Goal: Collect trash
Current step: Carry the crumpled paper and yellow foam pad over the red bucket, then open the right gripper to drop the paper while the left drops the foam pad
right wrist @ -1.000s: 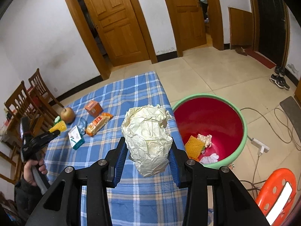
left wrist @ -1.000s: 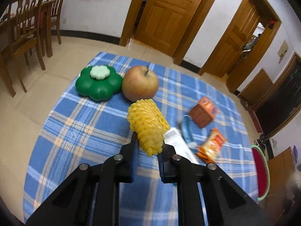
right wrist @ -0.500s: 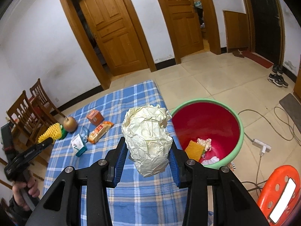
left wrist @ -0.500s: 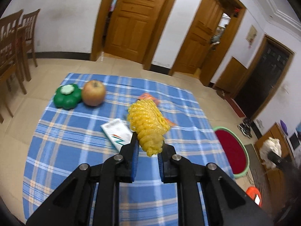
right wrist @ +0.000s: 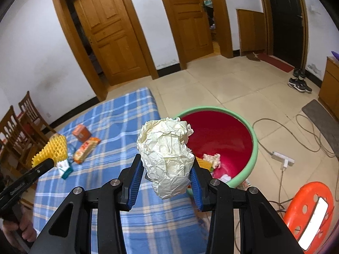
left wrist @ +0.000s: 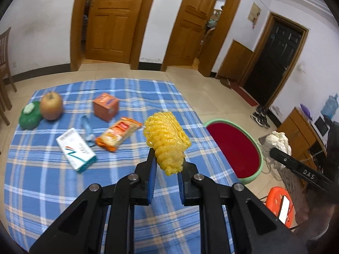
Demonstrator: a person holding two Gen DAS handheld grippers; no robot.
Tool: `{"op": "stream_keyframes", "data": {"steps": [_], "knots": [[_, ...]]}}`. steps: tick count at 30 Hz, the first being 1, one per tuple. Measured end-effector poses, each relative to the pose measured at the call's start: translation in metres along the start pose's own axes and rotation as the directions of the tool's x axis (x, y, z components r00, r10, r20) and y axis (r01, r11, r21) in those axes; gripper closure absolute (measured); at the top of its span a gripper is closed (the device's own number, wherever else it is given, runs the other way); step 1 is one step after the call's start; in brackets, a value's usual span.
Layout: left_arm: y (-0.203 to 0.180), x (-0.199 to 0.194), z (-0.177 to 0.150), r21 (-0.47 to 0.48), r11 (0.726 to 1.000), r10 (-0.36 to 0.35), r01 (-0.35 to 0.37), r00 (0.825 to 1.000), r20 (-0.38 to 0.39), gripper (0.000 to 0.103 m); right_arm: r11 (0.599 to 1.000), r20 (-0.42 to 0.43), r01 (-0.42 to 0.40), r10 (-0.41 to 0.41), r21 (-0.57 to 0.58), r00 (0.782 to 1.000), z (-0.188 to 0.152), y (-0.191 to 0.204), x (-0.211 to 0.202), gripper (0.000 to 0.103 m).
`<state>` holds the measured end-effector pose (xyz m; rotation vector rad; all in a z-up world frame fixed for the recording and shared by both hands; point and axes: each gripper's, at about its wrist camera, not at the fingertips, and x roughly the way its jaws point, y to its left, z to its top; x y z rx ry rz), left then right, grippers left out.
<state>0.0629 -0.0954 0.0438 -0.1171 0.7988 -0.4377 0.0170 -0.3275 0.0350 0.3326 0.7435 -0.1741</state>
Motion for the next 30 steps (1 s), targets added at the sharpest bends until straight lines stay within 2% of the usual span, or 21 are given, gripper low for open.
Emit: {"op": "stream_keyframes", "data": {"steps": [13,22,30], "knots": [[-0.047,0.053,0.005,0.109,0.994,0.009,0.0,0.997,-0.081,0.086,0.998,-0.072,0.038,-0.035,0.04,0.997,0.001,-0.037,0.054,0.06],[-0.076,0.101,0.002,0.176,0.984,0.017,0.012,0.987,-0.161,0.086,0.995,-0.116,0.065,-0.056,0.077,0.992,0.001,-0.063,0.082,0.06],[-0.098,0.125,0.005,0.211,0.977,0.014,0.027,0.982,-0.19,0.086,0.987,-0.16,0.101,-0.081,0.122,0.984,0.001,-0.092,0.104,0.058]]}}
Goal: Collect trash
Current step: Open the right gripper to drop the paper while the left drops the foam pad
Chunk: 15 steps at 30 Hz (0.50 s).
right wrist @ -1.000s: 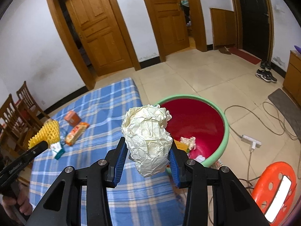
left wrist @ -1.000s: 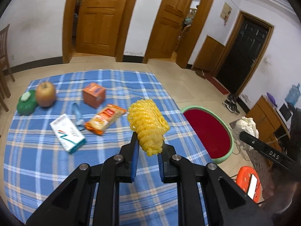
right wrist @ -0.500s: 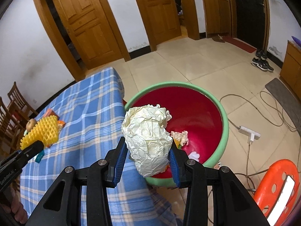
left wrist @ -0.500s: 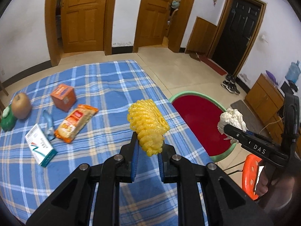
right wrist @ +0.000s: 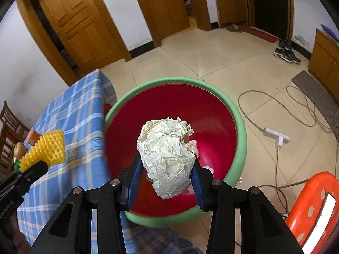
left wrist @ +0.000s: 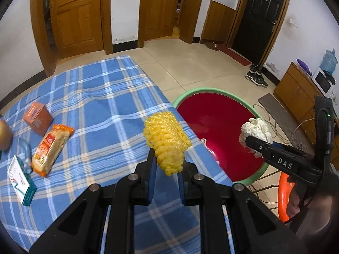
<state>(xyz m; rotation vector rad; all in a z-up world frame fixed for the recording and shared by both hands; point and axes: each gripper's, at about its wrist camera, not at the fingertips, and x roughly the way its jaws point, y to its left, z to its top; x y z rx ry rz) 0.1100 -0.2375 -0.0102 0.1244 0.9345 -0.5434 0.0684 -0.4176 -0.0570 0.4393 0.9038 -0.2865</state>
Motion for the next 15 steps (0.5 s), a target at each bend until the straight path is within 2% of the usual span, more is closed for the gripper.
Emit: {"op": "stream_keyframes", "data": {"steps": [4,7,8,15], "knots": [[-0.006,0.008,0.005,0.011,1.0,-0.007,0.007,1.0,-0.009,0.086,1.0,-0.024,0.0,0.001,0.013,1.0,0.003,-0.006,0.011,0.056],[-0.01,0.012,0.008,0.02,1.0,-0.008,0.008,1.0,-0.012,0.086,1.0,-0.026,0.001,0.0,0.015,1.0,0.003,-0.007,0.012,0.05],[-0.011,0.014,0.008,0.023,1.0,-0.009,0.009,1.0,-0.014,0.086,1.0,-0.025,0.002,-0.002,0.015,1.0,0.003,-0.008,0.012,0.045],[-0.018,0.02,0.009,0.033,0.999,-0.03,0.031,0.999,-0.023,0.086,1.0,-0.013,0.01,-0.01,0.019,1.0,0.005,-0.01,0.008,0.038]]}}
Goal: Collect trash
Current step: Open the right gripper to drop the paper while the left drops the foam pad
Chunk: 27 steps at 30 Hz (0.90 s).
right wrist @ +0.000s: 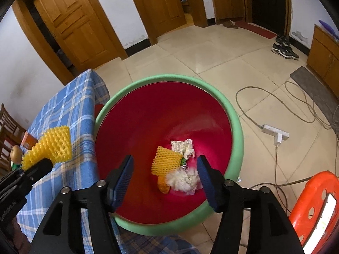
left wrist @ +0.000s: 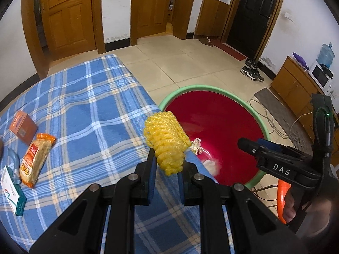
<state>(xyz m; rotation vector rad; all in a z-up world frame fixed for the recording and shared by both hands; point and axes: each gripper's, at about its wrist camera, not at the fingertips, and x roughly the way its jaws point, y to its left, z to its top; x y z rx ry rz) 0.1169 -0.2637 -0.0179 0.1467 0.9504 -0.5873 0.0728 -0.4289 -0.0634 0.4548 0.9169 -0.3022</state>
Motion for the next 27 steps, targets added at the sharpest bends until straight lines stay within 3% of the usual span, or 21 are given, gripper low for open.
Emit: {"op": "stream_keyframes", "data": {"steps": [18,23,27], "knots": [[-0.02,0.018,0.017,0.05,0.998,-0.021,0.022,1.0,-0.02,0.083,1.0,0.043,0.023,-0.024,0.012,0.999,-0.003,-0.008,-0.03,0.038],[-0.024,0.016,0.021,0.05,0.999,-0.006,0.006,1.0,-0.005,0.06,1.0,0.053,0.019,-0.02,0.017,0.998,-0.003,-0.008,-0.035,0.038],[-0.021,0.013,0.021,0.043,0.999,0.006,-0.006,1.0,-0.002,0.056,1.0,0.062,0.013,-0.013,0.012,0.998,-0.003,-0.005,-0.039,0.038]]}}
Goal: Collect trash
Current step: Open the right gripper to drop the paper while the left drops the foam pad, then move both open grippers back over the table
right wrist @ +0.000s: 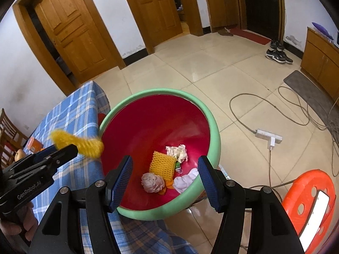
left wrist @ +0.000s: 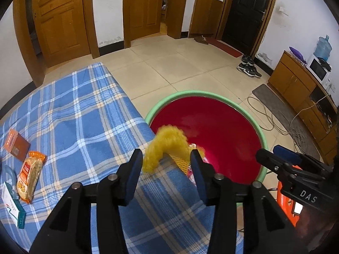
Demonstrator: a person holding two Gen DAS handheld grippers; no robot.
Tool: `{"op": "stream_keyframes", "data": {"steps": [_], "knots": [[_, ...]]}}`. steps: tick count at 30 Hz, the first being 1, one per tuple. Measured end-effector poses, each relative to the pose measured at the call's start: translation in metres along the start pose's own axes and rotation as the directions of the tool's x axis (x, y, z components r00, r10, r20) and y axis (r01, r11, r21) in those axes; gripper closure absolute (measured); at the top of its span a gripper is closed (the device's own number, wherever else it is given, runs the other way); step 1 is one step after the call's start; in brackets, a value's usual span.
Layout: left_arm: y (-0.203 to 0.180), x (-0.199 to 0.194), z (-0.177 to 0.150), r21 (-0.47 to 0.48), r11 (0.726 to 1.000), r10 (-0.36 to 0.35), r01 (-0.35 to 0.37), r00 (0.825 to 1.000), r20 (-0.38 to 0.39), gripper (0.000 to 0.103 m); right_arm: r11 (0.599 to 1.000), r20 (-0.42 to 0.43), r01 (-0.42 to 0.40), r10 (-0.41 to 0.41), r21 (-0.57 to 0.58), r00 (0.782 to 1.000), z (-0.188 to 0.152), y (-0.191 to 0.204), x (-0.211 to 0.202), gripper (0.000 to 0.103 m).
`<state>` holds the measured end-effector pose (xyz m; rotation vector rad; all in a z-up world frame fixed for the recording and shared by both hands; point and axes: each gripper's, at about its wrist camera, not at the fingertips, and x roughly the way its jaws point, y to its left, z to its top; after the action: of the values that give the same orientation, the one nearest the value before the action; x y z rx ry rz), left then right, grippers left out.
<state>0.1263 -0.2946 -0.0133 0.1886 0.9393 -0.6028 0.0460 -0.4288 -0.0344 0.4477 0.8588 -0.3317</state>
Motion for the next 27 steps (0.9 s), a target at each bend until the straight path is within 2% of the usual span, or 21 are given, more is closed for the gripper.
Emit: {"op": "stream_keyframes", "data": {"steps": [15,27], "knots": [[0.032,-0.04,-0.019,-0.101,0.994,0.048,-0.044,0.998,0.034,0.056,0.997,0.035,-0.05,0.053,-0.063,0.998,-0.004,0.03,-0.025,0.038],[0.087,-0.085,-0.045,-0.227,0.967,0.139,-0.119,0.988,0.075,0.056,0.976,0.036,-0.146,0.153,-0.162,0.988,-0.011,0.083,-0.046,0.038]]}}
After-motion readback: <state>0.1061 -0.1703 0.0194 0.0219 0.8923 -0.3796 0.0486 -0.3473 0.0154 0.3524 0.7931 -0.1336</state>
